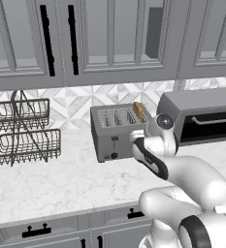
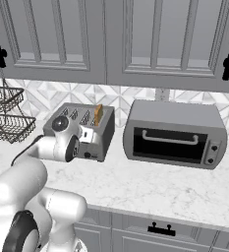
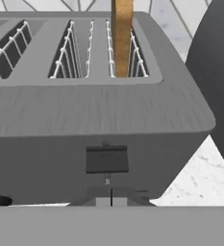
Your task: Start the toaster. Once the lever pops up, take the bread to the plate on the dining counter.
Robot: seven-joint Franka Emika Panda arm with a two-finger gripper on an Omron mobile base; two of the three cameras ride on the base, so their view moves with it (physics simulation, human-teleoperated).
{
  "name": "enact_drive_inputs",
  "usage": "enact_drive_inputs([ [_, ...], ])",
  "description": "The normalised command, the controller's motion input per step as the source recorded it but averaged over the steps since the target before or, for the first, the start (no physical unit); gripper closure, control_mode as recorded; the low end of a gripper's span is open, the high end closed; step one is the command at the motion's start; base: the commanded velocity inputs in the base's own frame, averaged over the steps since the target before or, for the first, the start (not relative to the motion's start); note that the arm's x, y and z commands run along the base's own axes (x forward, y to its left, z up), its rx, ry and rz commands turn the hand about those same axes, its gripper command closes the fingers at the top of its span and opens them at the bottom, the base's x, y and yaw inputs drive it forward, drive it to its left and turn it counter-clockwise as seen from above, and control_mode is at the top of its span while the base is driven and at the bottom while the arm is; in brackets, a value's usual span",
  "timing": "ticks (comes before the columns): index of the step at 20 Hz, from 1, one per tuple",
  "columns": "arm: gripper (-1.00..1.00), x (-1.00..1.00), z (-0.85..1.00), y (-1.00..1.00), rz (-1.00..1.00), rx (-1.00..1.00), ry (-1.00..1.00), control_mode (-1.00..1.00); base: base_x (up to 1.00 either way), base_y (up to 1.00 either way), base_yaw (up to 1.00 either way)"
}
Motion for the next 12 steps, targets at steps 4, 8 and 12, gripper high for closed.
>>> enact_drive_inputs([
  [4, 1.0, 0.04, 0.16, 0.0, 0.0, 0.0, -0.01, -1.0, 0.0, 0.0, 0.0],
  [8, 1.0, 0.23, 0.02, 0.0, 0.0, 0.0, 0.0, -1.0, 0.0, 0.0, 0.0],
  [12, 1.0, 0.39, -0.07, 0.0, 0.0, 0.0, 0.0, -1.0, 0.0, 0.0, 0.0],
])
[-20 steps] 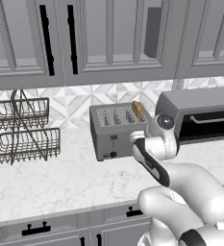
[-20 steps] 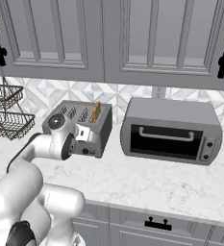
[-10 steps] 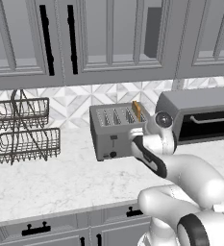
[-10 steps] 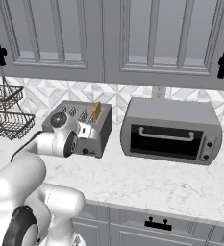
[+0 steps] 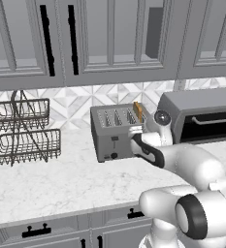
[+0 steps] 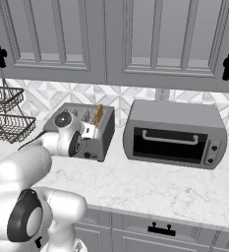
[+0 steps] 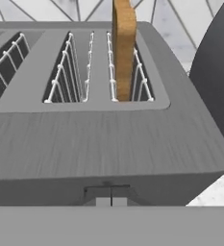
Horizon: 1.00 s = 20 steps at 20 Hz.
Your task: Start the toaster. Once the lever pops up, take the bread to the plate on the dining counter.
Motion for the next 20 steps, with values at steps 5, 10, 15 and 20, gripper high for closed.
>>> enact_drive_inputs([
  [5, 1.0, 0.39, -0.35, 0.0, 0.0, 0.0, 0.09, -1.0, 0.0, 0.0, 0.0],
  [10, 1.0, 0.06, -0.71, 0.0, 0.0, 0.0, 0.13, -1.0, 0.0, 0.0, 0.0],
  [15, 1.0, -0.12, -0.98, 0.04, 0.0, -0.04, 0.08, -1.0, 0.0, 0.0, 0.0],
  [20, 1.0, -0.29, -1.0, 0.02, 0.0, -0.08, 0.01, -1.0, 0.0, 0.0, 0.0],
])
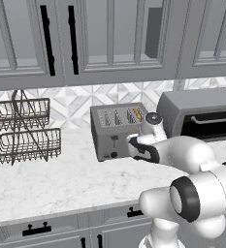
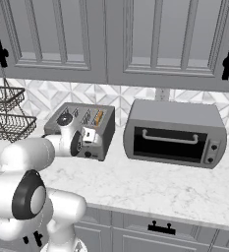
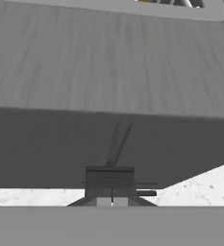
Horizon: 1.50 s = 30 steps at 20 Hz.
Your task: Start the toaster. Once the lever pops up, take the bread to the plate on the dining counter.
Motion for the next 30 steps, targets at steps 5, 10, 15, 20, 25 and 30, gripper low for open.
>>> enact_drive_inputs([
  [5, 1.0, -0.03, -1.0, 0.0, 0.0, -0.04, 0.0, -1.0, 0.0, 0.0, 0.0],
  [10, 1.0, -0.63, -0.08, -0.04, -0.02, 0.02, -0.08, -1.0, 0.0, 0.0, 0.0],
  [15, 1.0, -0.97, 1.0, -0.15, -0.03, 0.18, -0.24, -1.0, 0.0, 0.0, 0.0],
  [20, 1.0, -0.27, 1.0, -0.02, -0.03, 0.14, -0.11, -1.0, 0.0, 0.0, 0.0],
  [25, 1.0, -0.07, 1.0, 0.0, -0.05, 0.0, -0.01, -1.0, 0.0, 0.0, 0.0],
  [30, 1.0, -0.04, 1.0, -0.12, -0.04, 0.0, 0.01, -1.0, 0.0, 0.0, 0.0],
])
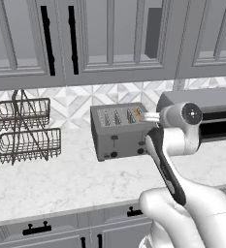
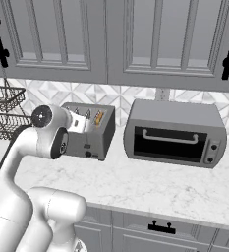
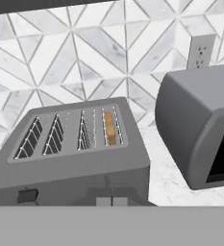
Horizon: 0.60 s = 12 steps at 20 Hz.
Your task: Start the toaster. Once the lever pops up, take the bread to the plate on the dining counter.
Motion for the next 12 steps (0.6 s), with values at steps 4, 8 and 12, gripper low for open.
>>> enact_drive_inputs([
  [4, 1.0, -0.01, 1.0, -0.17, -0.01, 0.0, 0.08, -1.0, 0.0, 0.0, 0.0],
  [8, -1.0, 0.0, 0.55, -0.08, 0.0, 0.0, 0.12, -1.0, 0.0, 0.0, 0.0],
  [12, -1.0, -0.08, 0.06, -0.04, 0.0, 0.0, 0.04, -1.0, 0.0, 0.0, 0.0],
])
